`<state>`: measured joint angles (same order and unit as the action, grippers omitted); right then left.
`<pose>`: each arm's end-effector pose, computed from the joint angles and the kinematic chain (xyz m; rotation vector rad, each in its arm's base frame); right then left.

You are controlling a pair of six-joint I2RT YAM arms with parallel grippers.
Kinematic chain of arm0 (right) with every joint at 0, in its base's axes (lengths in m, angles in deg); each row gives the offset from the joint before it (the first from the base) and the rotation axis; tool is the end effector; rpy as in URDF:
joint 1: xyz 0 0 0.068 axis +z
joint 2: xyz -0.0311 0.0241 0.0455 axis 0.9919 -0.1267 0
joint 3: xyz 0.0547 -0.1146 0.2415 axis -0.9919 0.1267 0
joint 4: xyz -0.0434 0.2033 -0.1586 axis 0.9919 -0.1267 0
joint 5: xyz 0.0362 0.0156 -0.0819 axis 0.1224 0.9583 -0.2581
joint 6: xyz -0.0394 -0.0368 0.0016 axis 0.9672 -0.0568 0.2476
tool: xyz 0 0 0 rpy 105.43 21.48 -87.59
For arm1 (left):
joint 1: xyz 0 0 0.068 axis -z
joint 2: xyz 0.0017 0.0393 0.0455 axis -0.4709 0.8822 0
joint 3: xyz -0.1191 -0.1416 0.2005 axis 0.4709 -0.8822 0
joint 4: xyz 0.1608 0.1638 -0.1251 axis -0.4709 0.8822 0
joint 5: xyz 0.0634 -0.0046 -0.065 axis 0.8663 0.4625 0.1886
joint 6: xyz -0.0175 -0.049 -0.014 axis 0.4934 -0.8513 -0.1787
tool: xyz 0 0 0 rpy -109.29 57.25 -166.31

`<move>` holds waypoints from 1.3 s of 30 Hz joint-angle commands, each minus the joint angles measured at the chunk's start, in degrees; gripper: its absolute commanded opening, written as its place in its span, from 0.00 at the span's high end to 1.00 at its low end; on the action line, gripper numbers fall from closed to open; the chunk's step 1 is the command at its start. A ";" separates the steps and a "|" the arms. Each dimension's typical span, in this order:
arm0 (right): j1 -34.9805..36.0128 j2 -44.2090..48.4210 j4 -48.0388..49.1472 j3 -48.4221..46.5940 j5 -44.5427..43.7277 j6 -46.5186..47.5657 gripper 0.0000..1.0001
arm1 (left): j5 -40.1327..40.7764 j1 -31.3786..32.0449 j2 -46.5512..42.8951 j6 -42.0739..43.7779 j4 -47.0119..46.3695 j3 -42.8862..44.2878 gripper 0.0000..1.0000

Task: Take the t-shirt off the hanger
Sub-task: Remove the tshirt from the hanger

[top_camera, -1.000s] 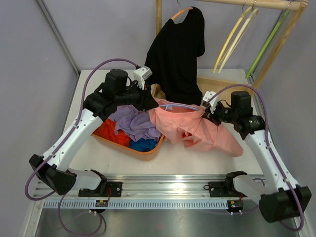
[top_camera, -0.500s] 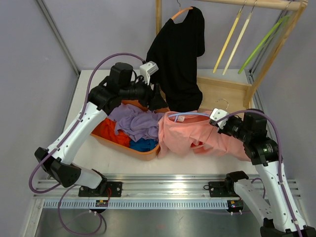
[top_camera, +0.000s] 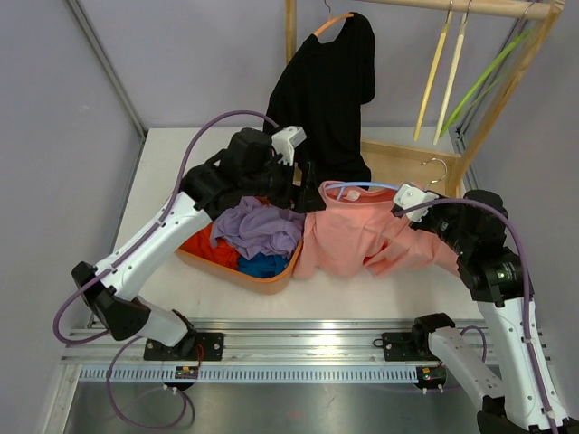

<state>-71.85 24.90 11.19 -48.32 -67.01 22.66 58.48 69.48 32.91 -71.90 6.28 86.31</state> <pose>0.1289 0.0299 0.3913 -1.2122 1.5284 -0.4388 0.2216 -0.2124 0.4196 0.5691 2.2066 -1.0344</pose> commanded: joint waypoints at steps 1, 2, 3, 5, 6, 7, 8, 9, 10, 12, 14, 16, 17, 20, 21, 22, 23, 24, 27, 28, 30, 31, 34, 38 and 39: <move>0.29 0.91 2.56 -3.37 -3.39 2.79 1.00 | 7.84 1.15 3.71 -6.90 -0.60 3.29 0.16; 0.29 1.09 2.48 -3.37 -3.48 3.57 1.00 | 8.64 1.33 5.37 -8.99 -0.95 4.53 0.16; 0.38 1.44 2.04 -3.28 -3.66 3.84 1.00 | 9.34 1.50 6.17 -9.97 -1.30 5.67 0.16; 0.38 1.53 1.77 -2.84 -3.92 4.28 1.00 | 10.92 1.94 7.67 -12.34 -2.53 8.65 0.16; 0.38 1.88 1.68 -2.76 -4.10 4.46 1.00 | 11.71 2.03 8.20 -13.23 -2.27 9.54 0.16; 0.38 1.97 1.60 -2.58 -4.27 4.64 1.00 | 11.89 2.03 8.64 -13.76 -2.27 10.42 0.16; 0.29 2.14 1.60 -2.49 -4.36 4.90 1.00 | 12.16 2.03 8.99 -15.33 -1.92 11.56 0.16; 0.38 2.23 1.68 -2.49 -4.45 5.07 1.00 | 12.33 2.03 9.52 -16.21 -1.40 12.01 0.17; 0.38 2.23 1.51 -2.23 -4.62 5.25 1.00 | 11.90 2.03 9.70 -16.57 -1.05 12.36 0.18; 0.29 2.49 1.86 -1.97 -4.98 5.87 1.00 | 11.98 2.12 10.05 -18.85 0.18 12.54 0.19; 0.38 2.58 2.21 -1.61 -5.15 6.39 1.00 | 10.67 2.12 10.05 -19.65 0.45 12.54 0.20; 0.38 2.41 2.82 -1.87 -5.50 6.83 1.00 | 8.58 2.12 9.61 -20.00 -0.68 10.97 0.20; 0.29 2.23 3.09 -2.05 -5.68 6.75 1.00 | 7.34 2.12 9.52 -19.39 -3.21 10.09 0.19; 0.29 -0.13 2.39 -5.99 -6.73 5.35 1.00 | -0.30 1.68 7.42 -12.75 -10.51 5.08 0.14; 0.29 -1.88 0.65 -9.05 -6.74 4.82 1.00 | -2.58 1.33 6.63 -10.62 -12.62 2.98 0.14; 0.29 -2.51 0.02 -10.47 -6.74 4.12 1.00 | -7.30 -0.06 5.58 -8.60 -14.82 -0.61 0.10; 0.29 -3.12 -0.51 -11.79 -6.65 2.46 1.00 | -8.74 -0.95 3.74 -5.71 -17.80 -2.21 0.10; 0.20 -4.17 -1.47 -14.24 -6.56 1.74 1.00 | -10.06 -1.91 2.76 -4.46 -18.70 -3.36 0.09; 0.11 -5.58 -2.88 -16.90 -6.91 -0.72 1.00 | -13.41 -5.96 0.30 1.77 -19.06 -4.95 0.09; 0.11 -5.76 -3.06 -18.12 -7.00 -1.16 1.00 | -14.29 -7.18 -0.05 3.62 -18.71 -4.95 0.09; 0.11 -6.12 -3.76 -19.01 -6.39 -2.48 1.00 | -14.91 -7.98 0.11 7.84 -17.05 -3.73 0.10; 0.11 -6.29 -4.03 -19.80 -6.12 -3.09 1.00 | -14.39 -8.07 0.55 9.86 -15.56 -3.02 0.10; 0.11 -6.56 -5.08 -20.51 -5.07 -4.06 1.00 | -14.03 -8.08 2.66 10.76 -15.36 -0.56 0.17; 0.11 -7.26 -5.96 -21.39 -4.98 -5.20 1.00 | -17.36 -8.08 4.51 8.92 -18.78 0.85 0.30; 0.11 -7.52 -6.05 -21.65 -4.63 -5.47 1.00 | -18.41 -7.99 4.51 8.48 -20.10 0.68 0.30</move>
<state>-71.85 17.79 2.80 -66.79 -72.51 20.27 44.79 61.39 36.60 -64.44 -7.88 84.85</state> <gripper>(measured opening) 0.090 0.701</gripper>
